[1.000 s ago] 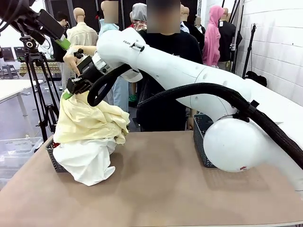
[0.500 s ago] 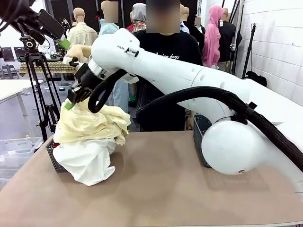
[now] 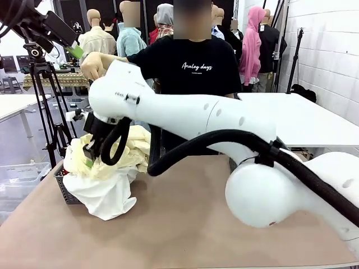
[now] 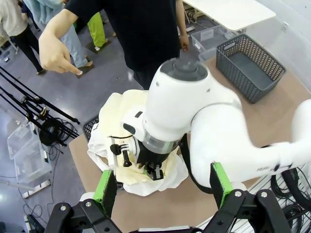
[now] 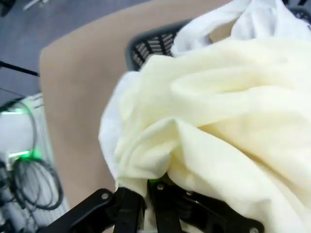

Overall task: Sort the tops and bottoms.
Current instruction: Sort the clothes according to human instructions.

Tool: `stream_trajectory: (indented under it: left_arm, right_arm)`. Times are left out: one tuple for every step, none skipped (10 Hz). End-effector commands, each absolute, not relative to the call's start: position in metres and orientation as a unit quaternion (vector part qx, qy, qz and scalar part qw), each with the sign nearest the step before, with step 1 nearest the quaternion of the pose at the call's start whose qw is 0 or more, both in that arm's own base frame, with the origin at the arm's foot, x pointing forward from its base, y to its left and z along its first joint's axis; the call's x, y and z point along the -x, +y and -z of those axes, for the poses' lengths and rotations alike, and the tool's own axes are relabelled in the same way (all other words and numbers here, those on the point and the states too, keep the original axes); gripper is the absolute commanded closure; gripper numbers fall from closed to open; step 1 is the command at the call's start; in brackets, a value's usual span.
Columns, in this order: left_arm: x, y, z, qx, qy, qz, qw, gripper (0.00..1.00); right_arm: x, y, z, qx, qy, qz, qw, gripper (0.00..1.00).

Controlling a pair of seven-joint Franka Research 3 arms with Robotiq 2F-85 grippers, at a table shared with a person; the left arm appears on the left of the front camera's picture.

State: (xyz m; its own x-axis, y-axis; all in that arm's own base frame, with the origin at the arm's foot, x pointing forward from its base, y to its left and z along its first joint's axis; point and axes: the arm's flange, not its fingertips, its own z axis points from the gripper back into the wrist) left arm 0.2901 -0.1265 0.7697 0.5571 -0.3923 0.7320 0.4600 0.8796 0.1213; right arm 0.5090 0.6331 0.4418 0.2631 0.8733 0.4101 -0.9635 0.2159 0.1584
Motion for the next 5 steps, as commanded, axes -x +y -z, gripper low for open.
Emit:
stream_trajectory:
  left_arm:
    - [-0.29,-0.127,-0.77,0.045,-0.405,0.241,0.881,0.0]
    - [-0.29,-0.127,-0.77,0.045,-0.405,0.241,0.881,0.0]
    - [-0.29,-0.127,-0.77,0.045,-0.405,0.241,0.881,0.0]
    - [-0.29,-0.127,-0.77,0.045,-0.405,0.241,0.881,0.0]
    - [-0.29,-0.127,-0.77,0.045,-0.405,0.241,0.881,0.0]
  right_arm:
    - [-0.622,0.763,-0.47,-0.177,-0.125,-0.579,0.786,1.0]
    - [-0.624,0.768,-0.461,-0.18,-0.116,-0.581,0.785,1.0]
    - [-0.624,0.771,-0.454,-0.177,-0.114,-0.582,0.785,1.0]
    - [-0.622,0.773,-0.45,-0.175,-0.109,-0.583,0.786,1.0]
    - [-0.621,0.773,-0.45,-0.177,-0.107,-0.584,0.785,1.0]
